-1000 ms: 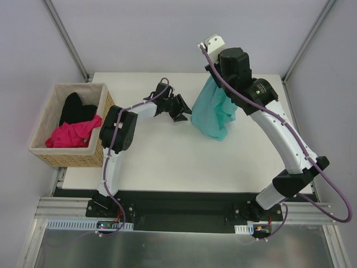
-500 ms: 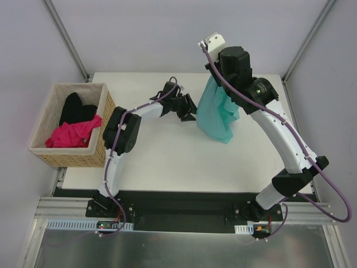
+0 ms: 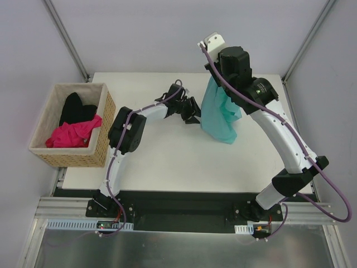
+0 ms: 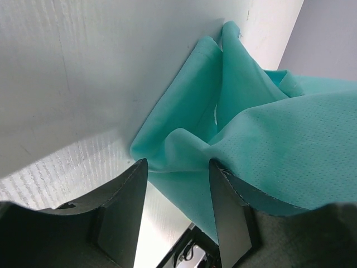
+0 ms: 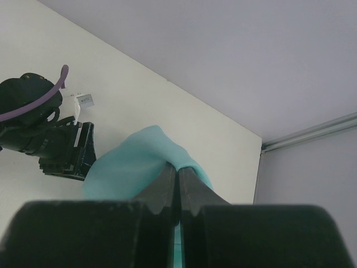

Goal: Fold and stack the t-shirts
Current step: Flatten out the tshirt

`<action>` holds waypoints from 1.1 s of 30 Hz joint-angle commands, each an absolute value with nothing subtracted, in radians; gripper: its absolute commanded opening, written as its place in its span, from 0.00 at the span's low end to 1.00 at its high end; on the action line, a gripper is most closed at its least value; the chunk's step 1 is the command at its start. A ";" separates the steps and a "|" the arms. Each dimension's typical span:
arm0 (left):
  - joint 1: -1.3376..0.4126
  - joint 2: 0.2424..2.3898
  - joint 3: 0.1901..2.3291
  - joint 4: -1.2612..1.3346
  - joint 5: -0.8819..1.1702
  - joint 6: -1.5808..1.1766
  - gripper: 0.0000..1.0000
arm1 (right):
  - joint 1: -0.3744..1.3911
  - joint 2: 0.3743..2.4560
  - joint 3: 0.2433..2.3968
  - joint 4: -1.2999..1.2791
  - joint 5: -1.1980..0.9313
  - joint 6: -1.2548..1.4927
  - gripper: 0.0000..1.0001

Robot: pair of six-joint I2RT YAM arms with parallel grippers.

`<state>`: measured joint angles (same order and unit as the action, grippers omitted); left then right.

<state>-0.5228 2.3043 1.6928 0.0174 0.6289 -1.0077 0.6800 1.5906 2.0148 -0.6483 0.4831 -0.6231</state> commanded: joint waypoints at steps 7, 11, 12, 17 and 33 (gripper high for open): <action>-0.538 2.293 1.729 0.014 0.664 -1.012 0.46 | 0.687 1.551 2.023 -0.600 0.495 -0.634 0.01; -0.540 2.283 1.715 0.005 0.663 -1.006 0.44 | 0.687 1.551 2.025 -0.600 0.494 -0.634 0.01; -0.540 2.275 1.704 0.005 0.661 -1.003 0.43 | 0.689 1.549 2.028 -0.598 0.495 -0.634 0.01; -0.541 2.263 1.667 0.005 0.653 -1.006 0.41 | 0.687 1.549 2.033 -0.595 0.494 -0.635 0.01; -0.554 2.267 1.649 0.005 0.667 -1.003 0.05 | 0.690 1.549 2.045 -0.598 0.488 -0.629 0.01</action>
<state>-0.5442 2.3062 1.6218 0.0013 0.6468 -1.0077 0.6834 1.5906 2.0144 -0.6479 0.4828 -0.6285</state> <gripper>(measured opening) 0.149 0.021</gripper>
